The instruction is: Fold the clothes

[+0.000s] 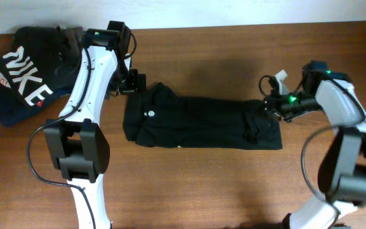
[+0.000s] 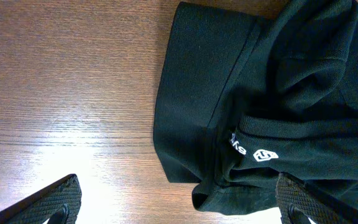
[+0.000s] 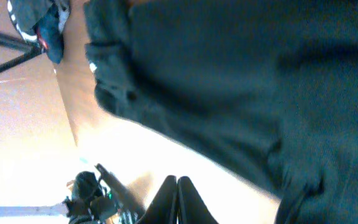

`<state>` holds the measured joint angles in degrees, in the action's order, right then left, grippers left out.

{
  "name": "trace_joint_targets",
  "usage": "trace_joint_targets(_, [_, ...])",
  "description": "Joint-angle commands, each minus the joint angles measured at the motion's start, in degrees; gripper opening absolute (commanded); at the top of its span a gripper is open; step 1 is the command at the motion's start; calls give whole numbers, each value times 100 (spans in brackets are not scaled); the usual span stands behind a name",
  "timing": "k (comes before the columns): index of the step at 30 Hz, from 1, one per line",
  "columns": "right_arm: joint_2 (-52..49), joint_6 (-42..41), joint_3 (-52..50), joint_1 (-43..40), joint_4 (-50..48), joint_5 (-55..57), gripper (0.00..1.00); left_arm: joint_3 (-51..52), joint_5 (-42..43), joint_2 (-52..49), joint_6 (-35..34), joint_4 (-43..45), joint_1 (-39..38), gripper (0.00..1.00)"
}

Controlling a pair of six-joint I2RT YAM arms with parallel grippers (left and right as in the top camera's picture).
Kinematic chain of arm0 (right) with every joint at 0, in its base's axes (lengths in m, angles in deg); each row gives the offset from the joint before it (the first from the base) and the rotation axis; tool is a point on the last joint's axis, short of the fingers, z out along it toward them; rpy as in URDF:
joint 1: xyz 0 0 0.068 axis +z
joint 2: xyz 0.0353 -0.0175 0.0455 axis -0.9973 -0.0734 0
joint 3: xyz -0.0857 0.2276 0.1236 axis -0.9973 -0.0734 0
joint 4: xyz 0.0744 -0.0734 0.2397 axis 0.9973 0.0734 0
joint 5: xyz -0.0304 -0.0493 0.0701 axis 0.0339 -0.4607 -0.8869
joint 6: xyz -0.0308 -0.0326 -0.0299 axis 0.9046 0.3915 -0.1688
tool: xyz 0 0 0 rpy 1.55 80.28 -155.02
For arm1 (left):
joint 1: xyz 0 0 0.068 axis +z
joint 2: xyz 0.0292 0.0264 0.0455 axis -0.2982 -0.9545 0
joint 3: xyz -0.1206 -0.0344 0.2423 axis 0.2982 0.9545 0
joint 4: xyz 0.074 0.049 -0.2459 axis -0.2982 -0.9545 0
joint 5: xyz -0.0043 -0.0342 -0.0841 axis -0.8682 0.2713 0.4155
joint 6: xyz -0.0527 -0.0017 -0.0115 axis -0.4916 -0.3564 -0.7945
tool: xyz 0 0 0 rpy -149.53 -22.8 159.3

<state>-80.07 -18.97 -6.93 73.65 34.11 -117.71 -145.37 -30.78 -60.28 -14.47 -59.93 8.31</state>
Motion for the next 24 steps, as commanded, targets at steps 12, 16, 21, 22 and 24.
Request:
trace_joint_targets(12, [140, 570, -2107, -26, -1335, -79, 15, -61, 68, 101, -31, -7, 2, 99])
trace_joint_targets(16, [-79, 186, -2612, -26, -2138, -72, 20, -61, 70, 101, -31, -11, 2, 99])
trace_joint_targets(21, [-372, -13, -2804, -26, -2669, 26, 17, -61, 192, 101, -31, -52, 2, 99])
trace_joint_targets(22, [-358, -13, -2758, -26, -2656, 28, 17, -61, 190, 101, -31, -52, 2, 99])
trace_joint_targets(24, [-271, -74, -2612, -26, -2487, 22, 15, -61, 190, 101, -31, -52, 2, 99])
